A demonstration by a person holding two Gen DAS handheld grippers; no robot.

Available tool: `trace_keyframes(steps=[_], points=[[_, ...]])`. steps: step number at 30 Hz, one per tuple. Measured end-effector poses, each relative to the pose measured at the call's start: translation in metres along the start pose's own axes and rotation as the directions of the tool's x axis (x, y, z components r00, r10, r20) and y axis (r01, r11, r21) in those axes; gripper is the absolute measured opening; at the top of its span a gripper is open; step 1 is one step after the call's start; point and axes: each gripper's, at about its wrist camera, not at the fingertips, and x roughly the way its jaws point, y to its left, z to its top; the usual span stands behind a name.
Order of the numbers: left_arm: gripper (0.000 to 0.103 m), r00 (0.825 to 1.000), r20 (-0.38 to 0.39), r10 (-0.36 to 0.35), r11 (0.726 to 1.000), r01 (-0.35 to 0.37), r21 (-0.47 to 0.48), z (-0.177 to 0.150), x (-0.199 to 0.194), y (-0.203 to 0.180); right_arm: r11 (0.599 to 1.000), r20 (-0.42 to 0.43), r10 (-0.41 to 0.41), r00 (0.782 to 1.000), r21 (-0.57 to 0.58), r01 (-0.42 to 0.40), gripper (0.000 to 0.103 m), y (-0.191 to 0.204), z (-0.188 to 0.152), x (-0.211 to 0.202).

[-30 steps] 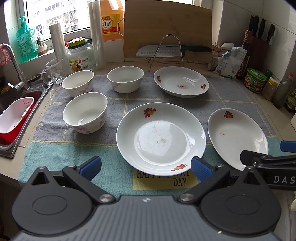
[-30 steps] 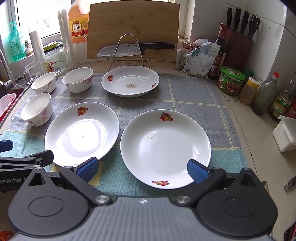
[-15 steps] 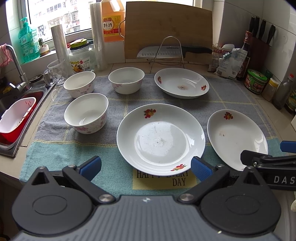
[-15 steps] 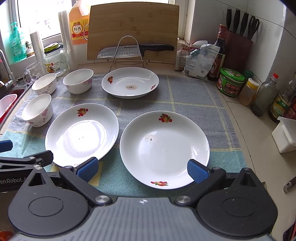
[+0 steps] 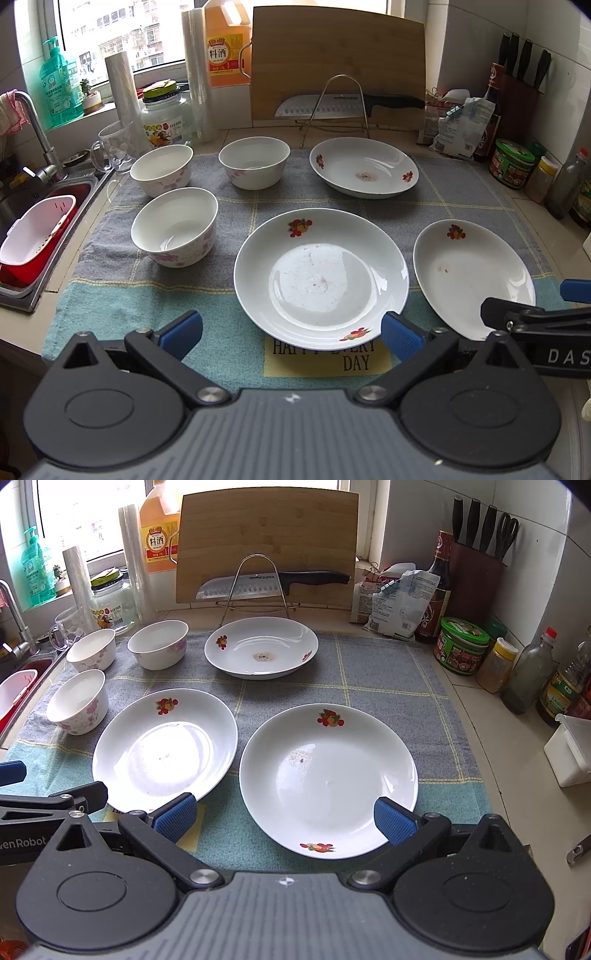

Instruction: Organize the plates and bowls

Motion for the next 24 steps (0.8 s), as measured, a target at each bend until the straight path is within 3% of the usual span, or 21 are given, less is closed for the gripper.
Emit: trace_keyframes(steps=[24], points=[[0.102, 1.0, 0.007, 0.008, 1.0, -0.008, -0.002, 0.0002, -0.0038, -0.0047, 1.0, 0.018, 0.021, 1.0, -0.007, -0.021, 0.103, -0.005, -0.0005, -0.0034]])
